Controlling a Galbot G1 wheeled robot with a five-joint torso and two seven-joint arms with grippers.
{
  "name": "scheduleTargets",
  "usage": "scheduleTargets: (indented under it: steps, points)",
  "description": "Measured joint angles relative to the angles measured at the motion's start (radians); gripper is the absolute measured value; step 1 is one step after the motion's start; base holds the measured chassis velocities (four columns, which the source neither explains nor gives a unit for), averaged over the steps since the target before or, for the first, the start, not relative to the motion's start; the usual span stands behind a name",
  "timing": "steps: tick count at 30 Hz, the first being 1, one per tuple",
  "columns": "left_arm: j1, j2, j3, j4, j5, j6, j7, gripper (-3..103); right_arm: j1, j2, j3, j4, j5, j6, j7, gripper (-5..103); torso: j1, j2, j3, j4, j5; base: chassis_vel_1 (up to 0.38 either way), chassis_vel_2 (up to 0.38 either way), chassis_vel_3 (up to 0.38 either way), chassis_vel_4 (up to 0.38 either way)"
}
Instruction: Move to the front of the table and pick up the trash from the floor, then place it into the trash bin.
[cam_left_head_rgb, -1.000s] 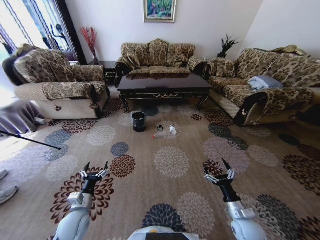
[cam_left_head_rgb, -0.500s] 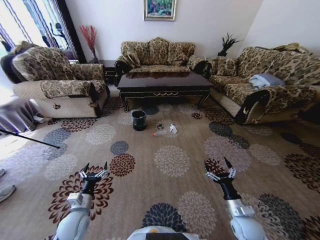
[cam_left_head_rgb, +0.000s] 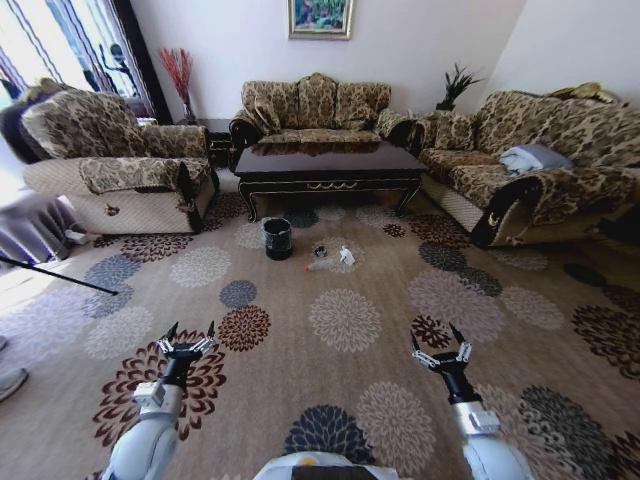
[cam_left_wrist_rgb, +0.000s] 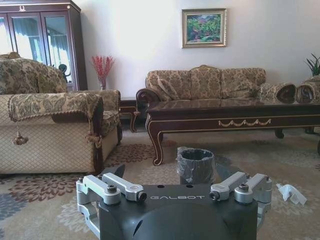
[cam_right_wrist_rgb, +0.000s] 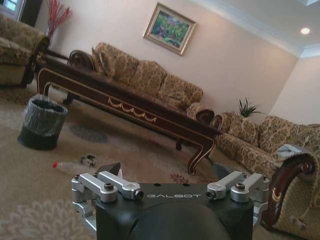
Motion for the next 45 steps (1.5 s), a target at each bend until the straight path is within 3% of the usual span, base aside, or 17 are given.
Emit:
scheduleTargets:
  steps: [6,15,26,34,45]
  points:
    - [0.008,-0.001,-0.006,-0.006,-0.001,0.0,-0.001,100,0.0,-0.055,-0.002,0.016,0.099,-0.081,0.011,100,-0.012,-0.03,-0.018,0.0002,-0.0002,0.0,0.0,0.0,0.0]
    - [0.008,-0.004,-0.004,-0.007,-0.002,0.0,-0.001,100,-0.001,-0.053,0.001,0.049,0.169,-0.054,0.013,100,-0.027,-0.066,-0.039,0.0,-0.0002,0.0,0.0,0.0,0.0]
    - [0.013,0.017,0.007,0.003,-0.011,0.013,0.01,100,-0.005,-0.04,0.002,0.055,0.162,-0.008,-0.017,100,-0.044,-0.108,-0.064,0.0002,-0.0004,0.0,0.0,0.0,0.0]
    - [0.058,0.13,0.031,-0.01,-0.028,0.015,0.094,100,-0.006,-0.044,0.0,0.048,0.135,0.018,-0.027,100,-0.058,-0.146,-0.087,0.0002,-0.0002,0.0,0.0,0.0,0.0]
    - [0.036,0.142,0.076,-0.001,-0.007,0.025,0.099,100,-0.006,-0.042,0.0,0.044,0.135,0.036,-0.034,100,-0.075,-0.189,-0.114,0.0002,-0.0003,0.0,0.0,0.0,0.0]
